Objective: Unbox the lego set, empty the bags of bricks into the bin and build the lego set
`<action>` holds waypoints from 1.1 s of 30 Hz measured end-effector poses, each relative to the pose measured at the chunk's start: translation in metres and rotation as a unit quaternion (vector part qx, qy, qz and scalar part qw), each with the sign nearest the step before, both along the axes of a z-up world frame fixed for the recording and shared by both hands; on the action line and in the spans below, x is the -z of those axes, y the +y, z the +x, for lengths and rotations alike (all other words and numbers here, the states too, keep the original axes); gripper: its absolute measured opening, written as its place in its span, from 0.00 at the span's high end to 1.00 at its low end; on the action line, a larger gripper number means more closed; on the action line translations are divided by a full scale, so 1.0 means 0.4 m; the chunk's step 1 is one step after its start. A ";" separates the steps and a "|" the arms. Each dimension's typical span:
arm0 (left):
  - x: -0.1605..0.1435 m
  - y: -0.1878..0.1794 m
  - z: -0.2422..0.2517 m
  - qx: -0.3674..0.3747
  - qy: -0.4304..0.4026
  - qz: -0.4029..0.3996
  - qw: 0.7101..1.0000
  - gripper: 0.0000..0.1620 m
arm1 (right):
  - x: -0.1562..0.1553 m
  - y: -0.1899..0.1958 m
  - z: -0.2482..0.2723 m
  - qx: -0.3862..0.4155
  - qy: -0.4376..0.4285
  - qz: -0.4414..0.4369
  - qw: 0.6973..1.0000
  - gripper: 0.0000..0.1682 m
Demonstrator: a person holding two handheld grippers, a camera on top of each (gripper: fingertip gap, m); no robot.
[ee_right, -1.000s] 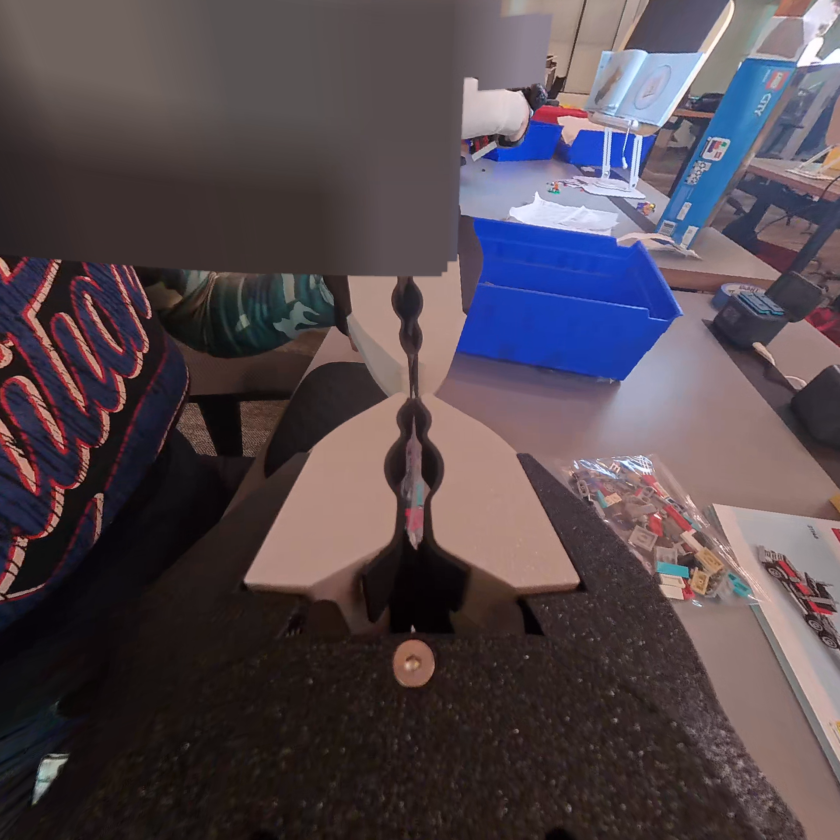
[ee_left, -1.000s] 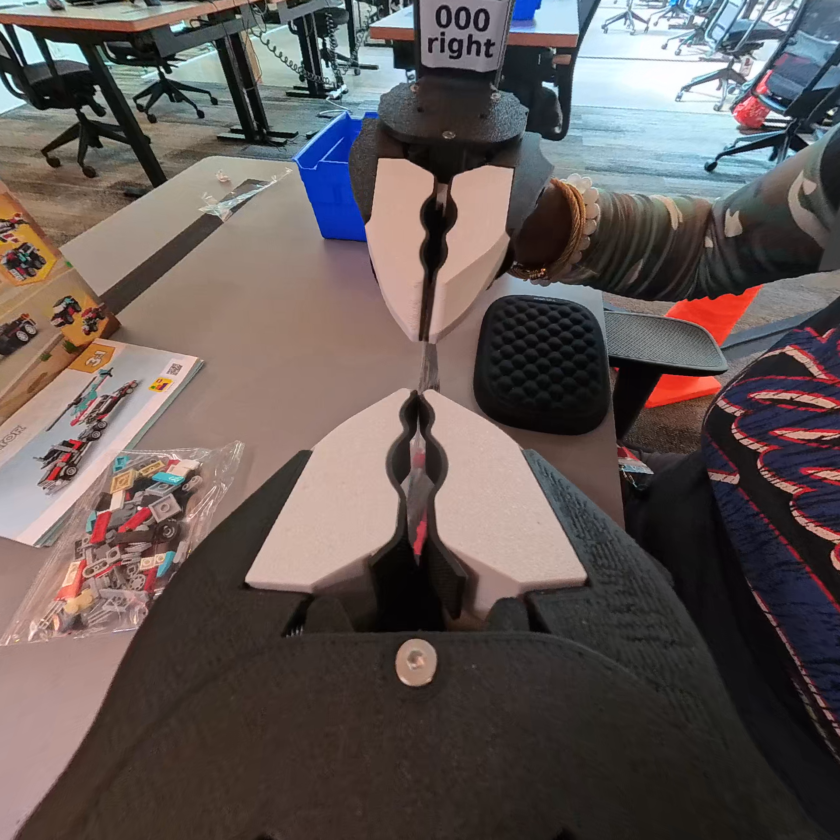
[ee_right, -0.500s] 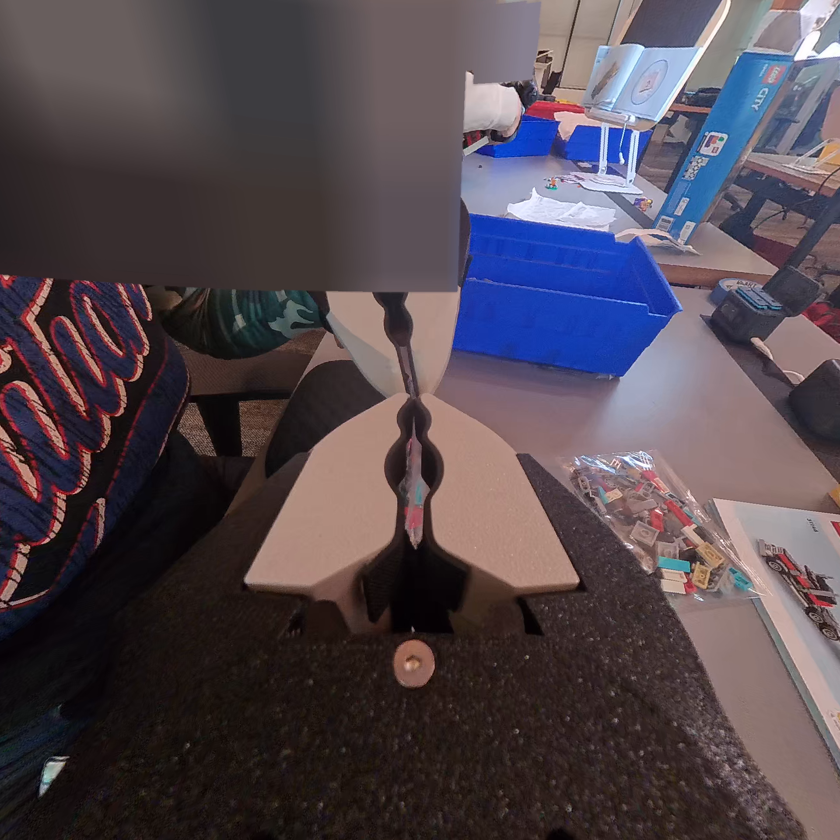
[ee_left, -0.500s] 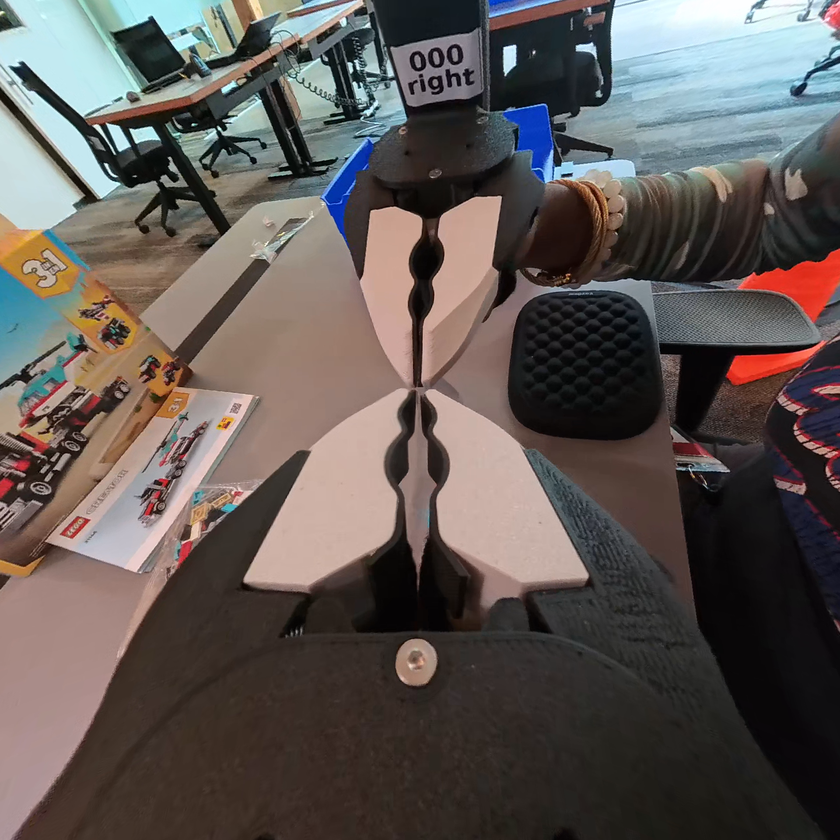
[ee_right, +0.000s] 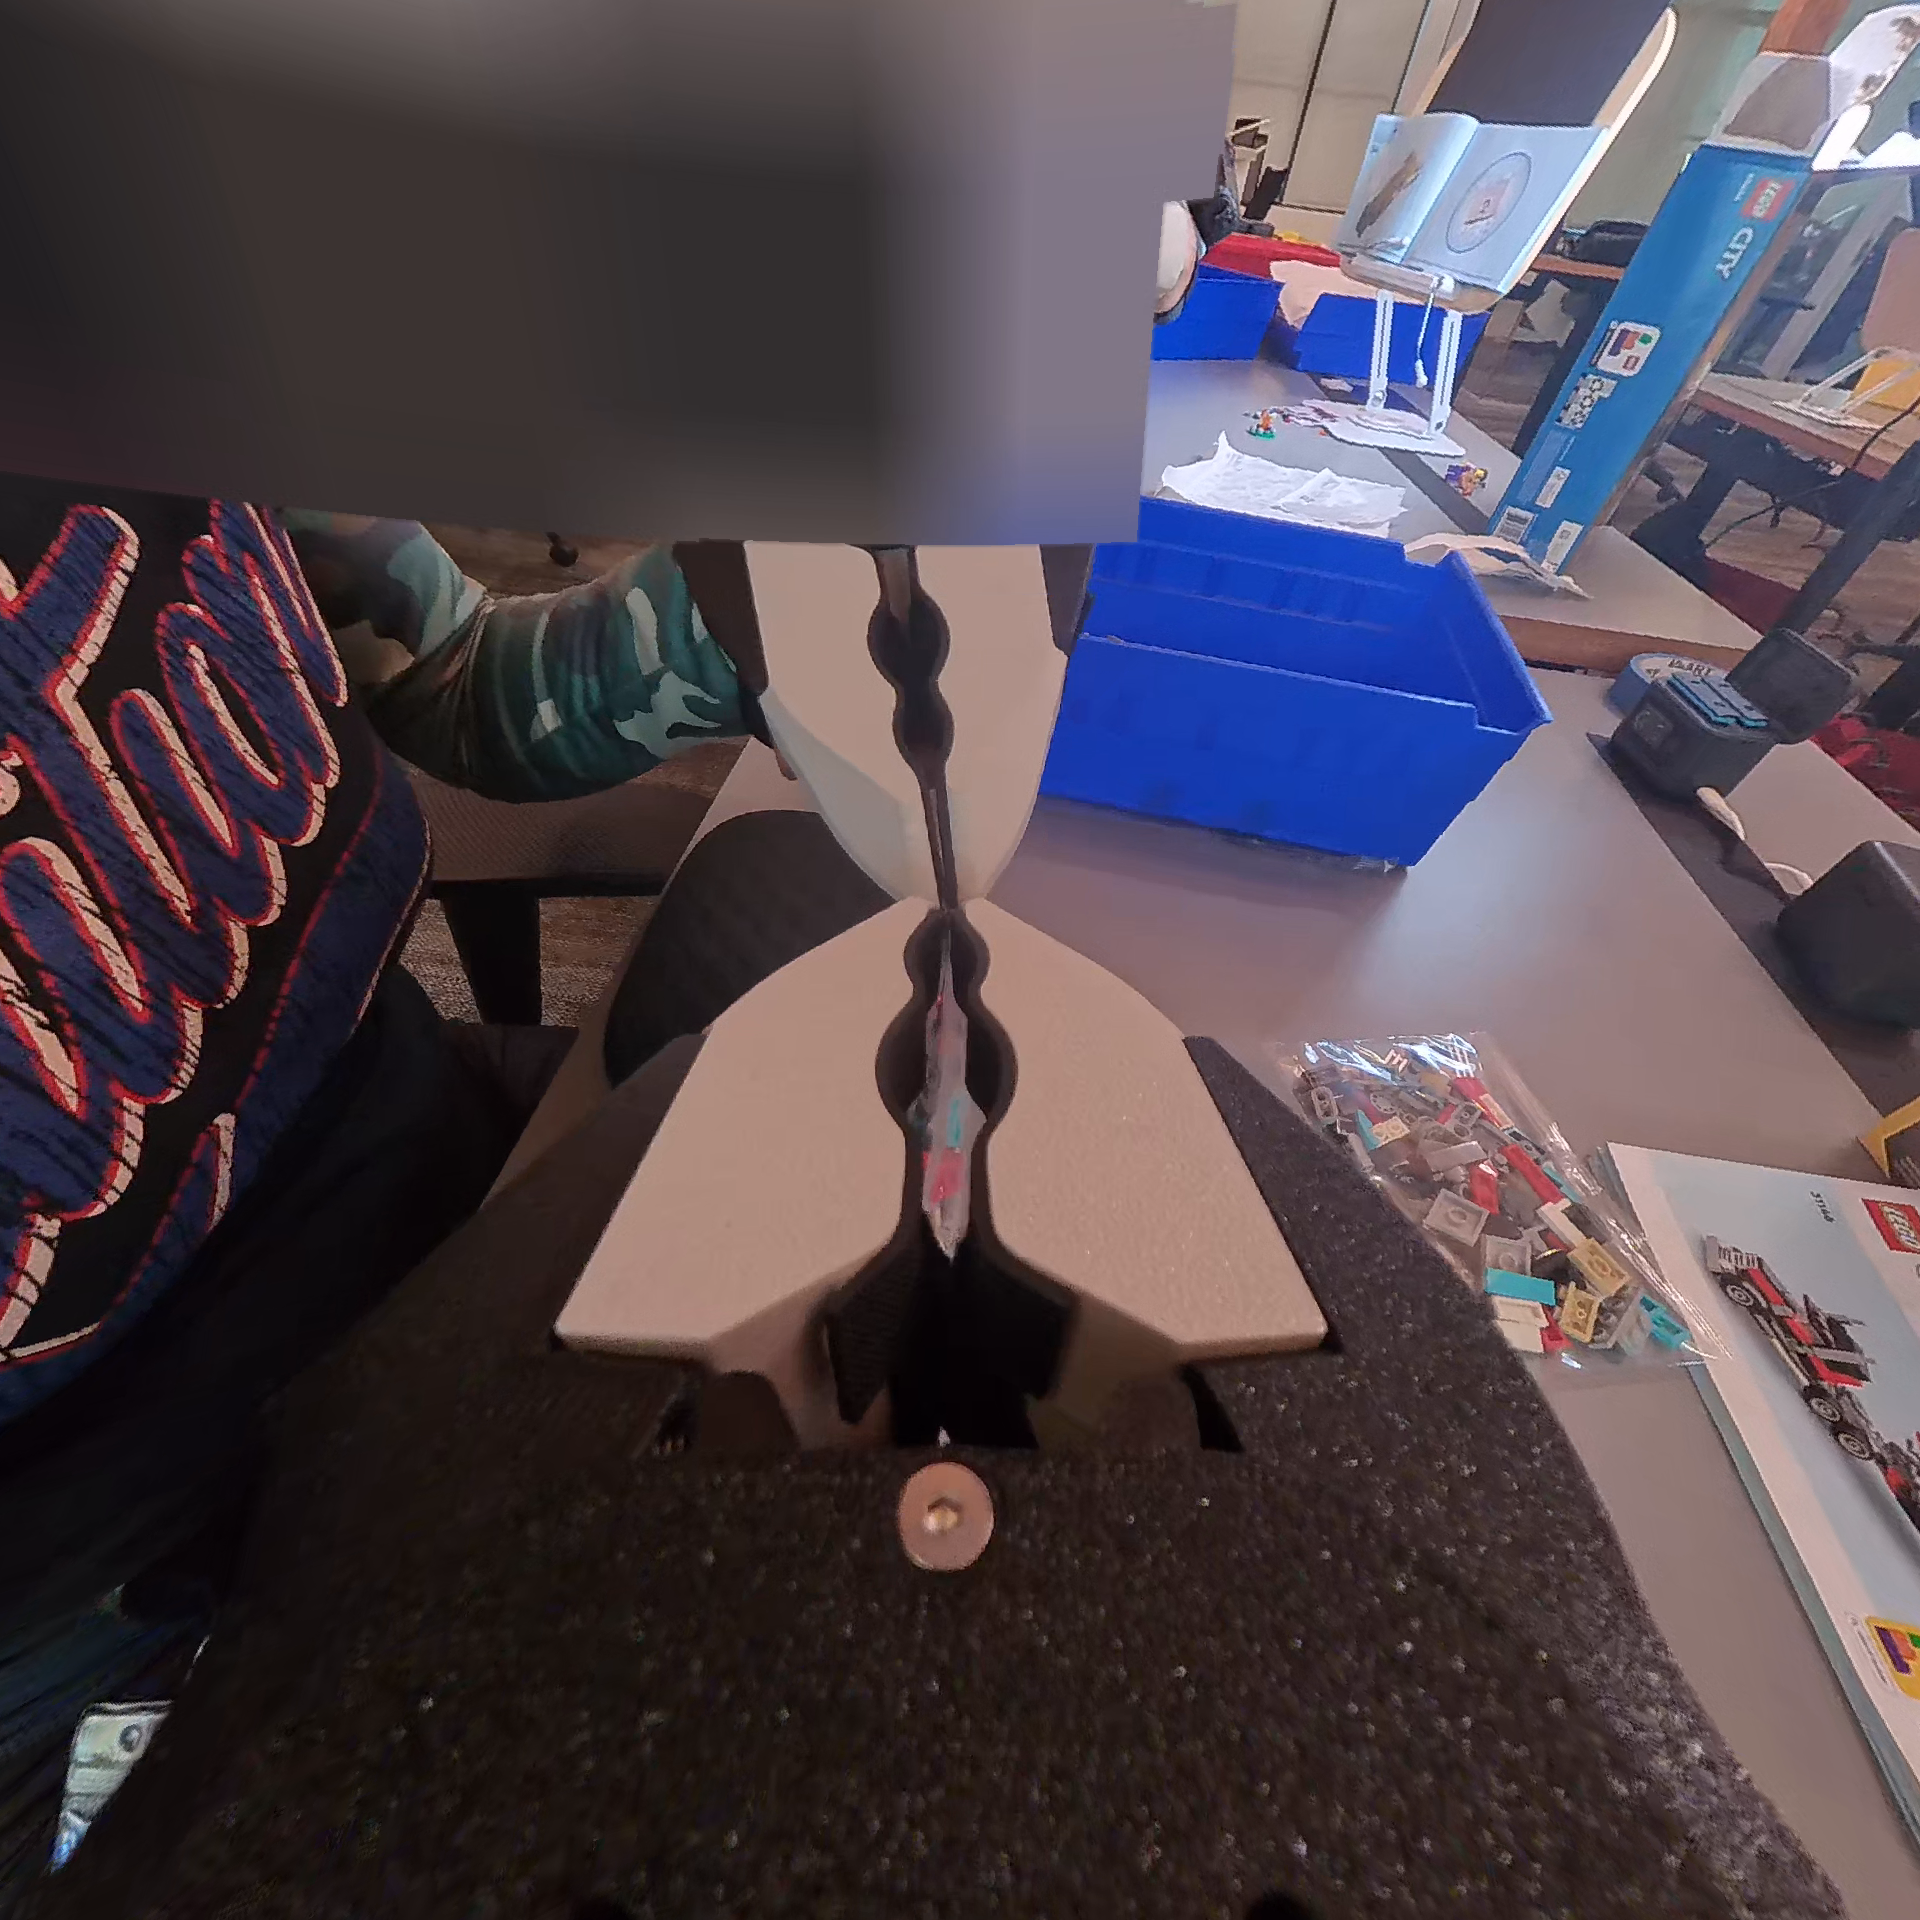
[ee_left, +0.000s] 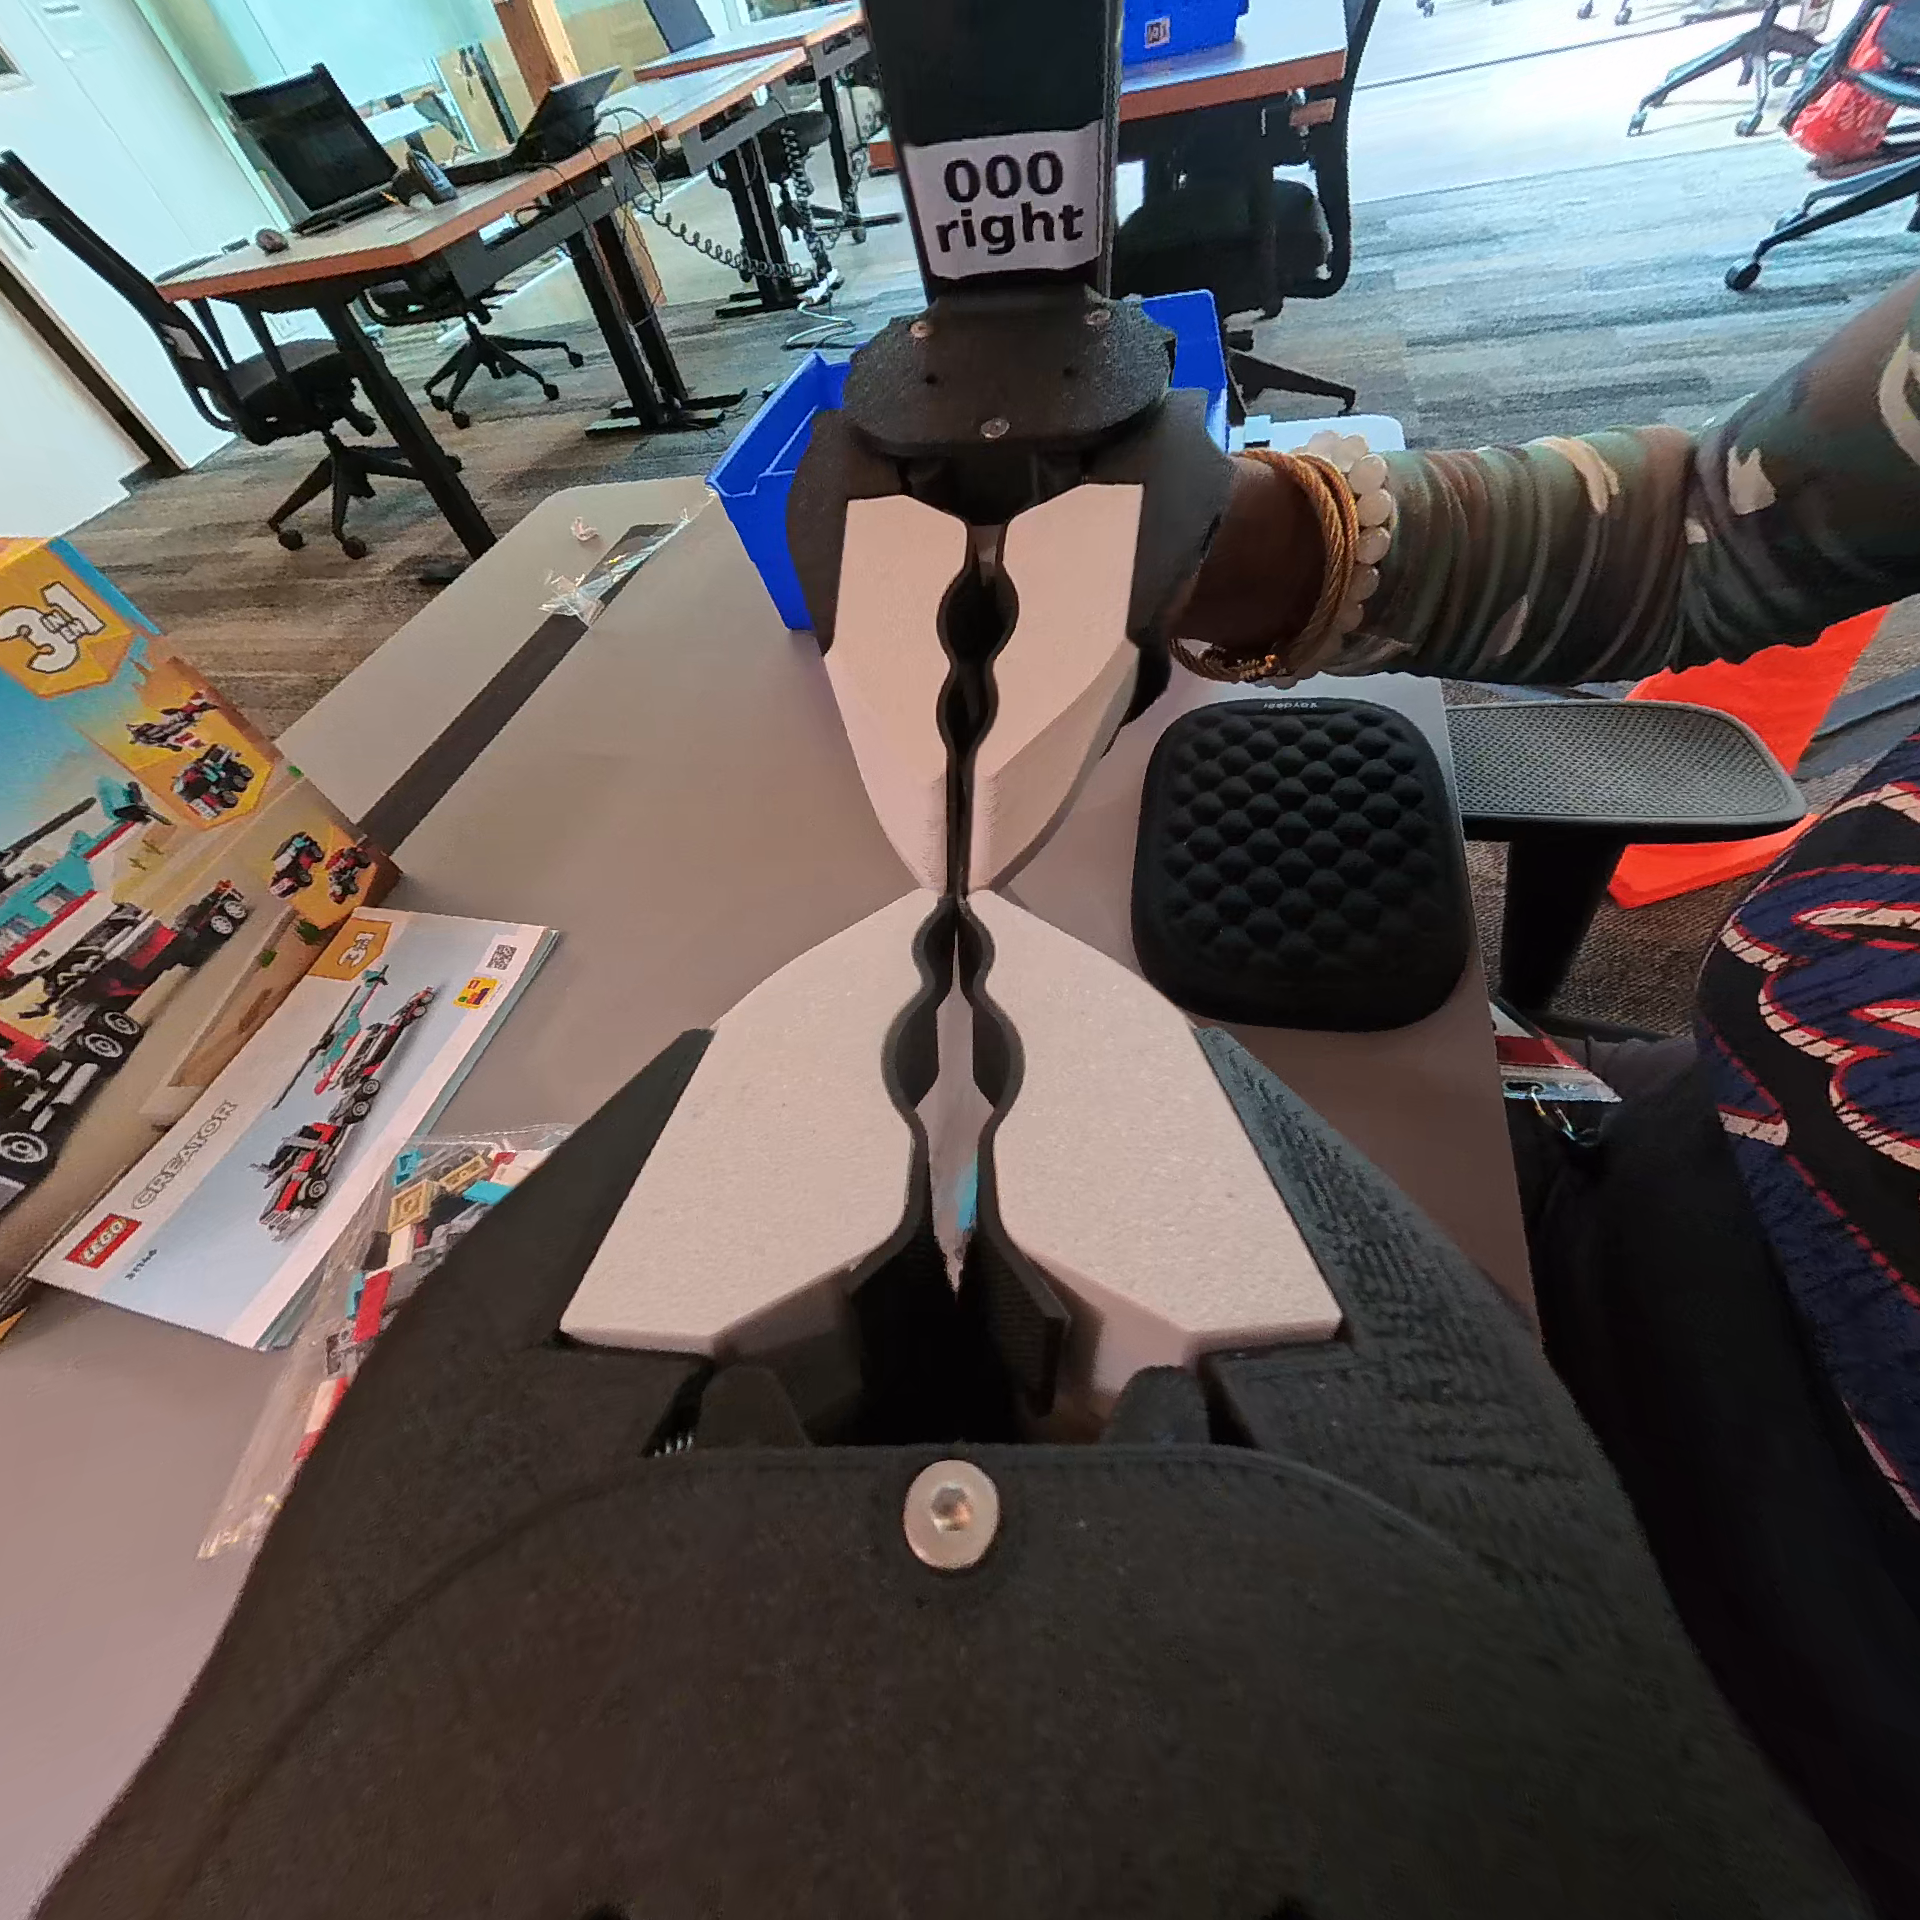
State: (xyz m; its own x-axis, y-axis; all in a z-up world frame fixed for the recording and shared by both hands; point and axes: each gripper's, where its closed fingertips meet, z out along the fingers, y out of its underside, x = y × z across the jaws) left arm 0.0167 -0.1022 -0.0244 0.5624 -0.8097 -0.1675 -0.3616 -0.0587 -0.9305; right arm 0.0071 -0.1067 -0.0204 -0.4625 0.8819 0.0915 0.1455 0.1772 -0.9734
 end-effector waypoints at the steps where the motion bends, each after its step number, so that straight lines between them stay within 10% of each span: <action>1: 0.001 0.000 0.000 0.000 0.000 -0.001 1.000 1.00 | -0.005 -0.001 0.001 -0.001 0.007 0.000 1.000 0.98; 17: 0.001 -0.005 0.008 0.008 0.006 -0.007 1.000 1.00 | -0.001 -0.004 0.006 -0.009 0.009 0.015 1.000 1.00; 33: 0.100 -0.012 0.059 -0.009 0.164 0.066 0.984 1.00 | 0.101 -0.008 0.061 0.080 -0.104 -0.280 0.951 1.00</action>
State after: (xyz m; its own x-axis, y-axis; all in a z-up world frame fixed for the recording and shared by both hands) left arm 0.0404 -0.1069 -0.0645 0.4753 -0.7585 -0.4458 -0.6433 0.0461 -0.7642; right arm 0.0317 -0.1100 -0.0608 -0.2739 0.8262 -0.4923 0.3273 -0.4013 -0.8555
